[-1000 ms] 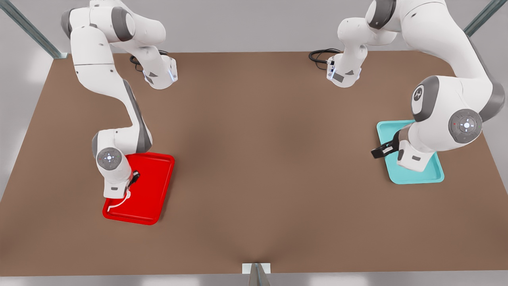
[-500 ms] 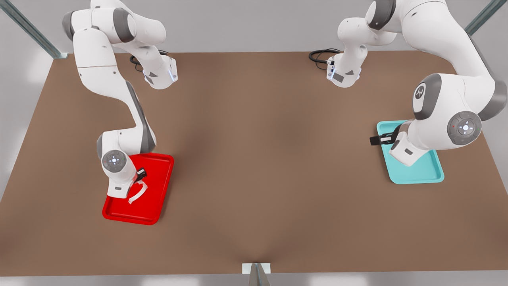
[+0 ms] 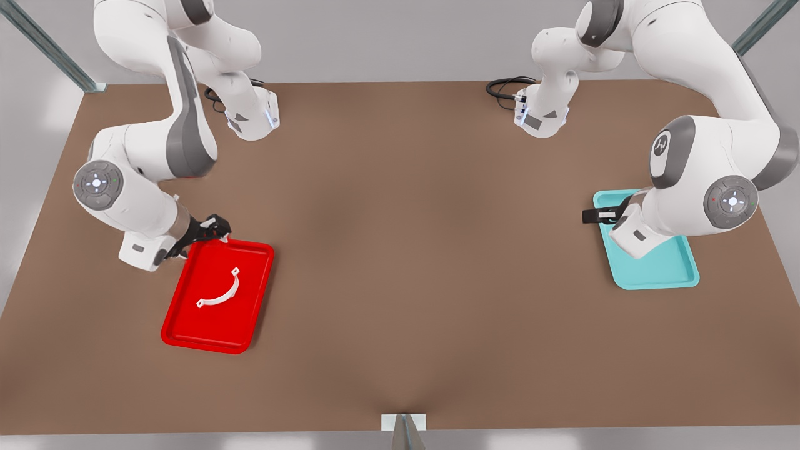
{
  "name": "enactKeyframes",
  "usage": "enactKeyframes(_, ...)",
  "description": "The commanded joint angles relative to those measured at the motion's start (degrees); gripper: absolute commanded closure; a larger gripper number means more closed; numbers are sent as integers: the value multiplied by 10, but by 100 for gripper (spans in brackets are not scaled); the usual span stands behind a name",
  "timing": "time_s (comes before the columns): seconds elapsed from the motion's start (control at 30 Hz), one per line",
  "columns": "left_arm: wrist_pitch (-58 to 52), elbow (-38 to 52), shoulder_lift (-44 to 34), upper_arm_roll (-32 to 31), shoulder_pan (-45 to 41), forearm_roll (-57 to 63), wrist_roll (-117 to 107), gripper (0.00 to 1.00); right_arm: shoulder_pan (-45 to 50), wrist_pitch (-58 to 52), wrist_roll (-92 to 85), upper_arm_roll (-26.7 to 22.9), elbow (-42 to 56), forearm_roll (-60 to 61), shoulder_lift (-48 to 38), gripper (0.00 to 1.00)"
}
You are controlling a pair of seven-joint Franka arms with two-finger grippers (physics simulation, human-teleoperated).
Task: Take the drainage pipe clamp from the left arm, pass it to the right arm, and place it in the plate on the right side
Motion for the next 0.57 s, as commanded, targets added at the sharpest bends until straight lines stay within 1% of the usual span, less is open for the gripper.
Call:
enactKeyframes(0.0, 1, 0, -1, 0, -1, 0, 55, 0, 13, -114, 121, 0, 16, -7, -11, 0)
enactKeyframes(0.53, 1, 0, 0, -1, -1, 1, 55, 0, 5, -118, 140, -6, 10, -5, -22, 0)
